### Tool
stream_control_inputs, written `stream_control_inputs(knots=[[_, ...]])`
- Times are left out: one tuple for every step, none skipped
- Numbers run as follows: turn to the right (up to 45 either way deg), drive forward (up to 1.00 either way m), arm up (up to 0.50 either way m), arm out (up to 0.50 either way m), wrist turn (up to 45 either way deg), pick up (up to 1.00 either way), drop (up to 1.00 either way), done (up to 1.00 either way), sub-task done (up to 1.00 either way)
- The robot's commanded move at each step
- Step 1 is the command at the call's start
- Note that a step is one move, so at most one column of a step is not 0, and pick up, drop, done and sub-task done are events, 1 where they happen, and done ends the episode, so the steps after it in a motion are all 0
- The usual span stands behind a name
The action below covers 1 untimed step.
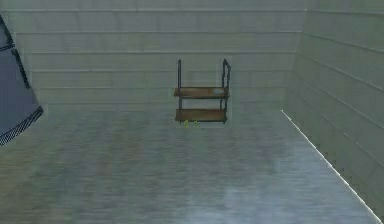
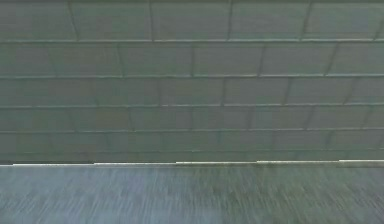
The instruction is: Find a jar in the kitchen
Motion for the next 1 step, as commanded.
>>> stream_control_inputs(knots=[[0.0, 1.00, 0.00, 0.00, 0.0, 0.00, 0.00, 0.00, 0.00]])
